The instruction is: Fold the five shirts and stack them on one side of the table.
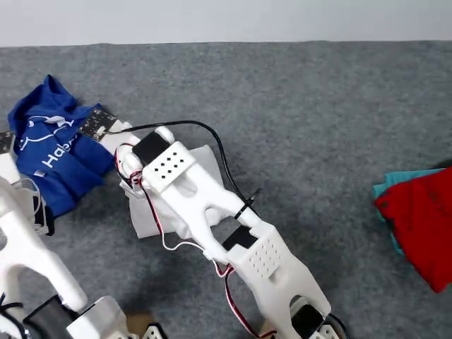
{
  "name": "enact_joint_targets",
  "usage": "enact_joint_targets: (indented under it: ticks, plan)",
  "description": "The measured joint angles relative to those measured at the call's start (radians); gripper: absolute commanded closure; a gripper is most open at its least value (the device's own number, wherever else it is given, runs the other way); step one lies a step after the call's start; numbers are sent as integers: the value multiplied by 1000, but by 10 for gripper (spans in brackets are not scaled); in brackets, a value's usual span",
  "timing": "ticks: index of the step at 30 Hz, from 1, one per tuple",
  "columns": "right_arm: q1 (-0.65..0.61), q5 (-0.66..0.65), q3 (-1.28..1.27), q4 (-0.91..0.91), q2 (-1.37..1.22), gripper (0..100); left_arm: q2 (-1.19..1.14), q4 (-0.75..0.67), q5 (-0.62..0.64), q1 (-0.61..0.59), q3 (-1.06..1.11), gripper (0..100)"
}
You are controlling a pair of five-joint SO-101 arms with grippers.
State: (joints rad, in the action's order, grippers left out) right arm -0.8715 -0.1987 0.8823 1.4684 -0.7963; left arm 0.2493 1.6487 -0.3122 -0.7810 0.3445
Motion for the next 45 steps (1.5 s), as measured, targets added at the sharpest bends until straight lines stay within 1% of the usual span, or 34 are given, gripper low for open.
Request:
enact_joint_targets:
  ticks: [5,13,19,21,23,26,28,33,37,41,45]
  plan:
    - [0,-3,49,68,9,707,0,0,0,0,0,906]
    - [0,-52,270,282,84,707,0,0,0,0,0,906]
    - [12,-72,298,285,114,708,0,-9,0,0,2,906]
    - [23,-72,298,285,117,729,0,-15,0,0,2,906]
    - [49,-72,269,285,121,794,0,-17,0,0,2,906]
    - [103,-72,160,285,153,914,0,-17,0,0,2,906]
    - [132,-72,64,285,187,961,0,-17,0,0,2,906]
    - [146,-143,-181,285,269,984,0,-17,0,0,2,906]
    - [147,-155,-351,285,273,984,0,-25,0,0,2,906]
    - [137,-158,-385,282,247,984,0,-32,-2,0,2,906]
    - [55,-158,-385,242,181,984,0,-32,-3,0,2,906]
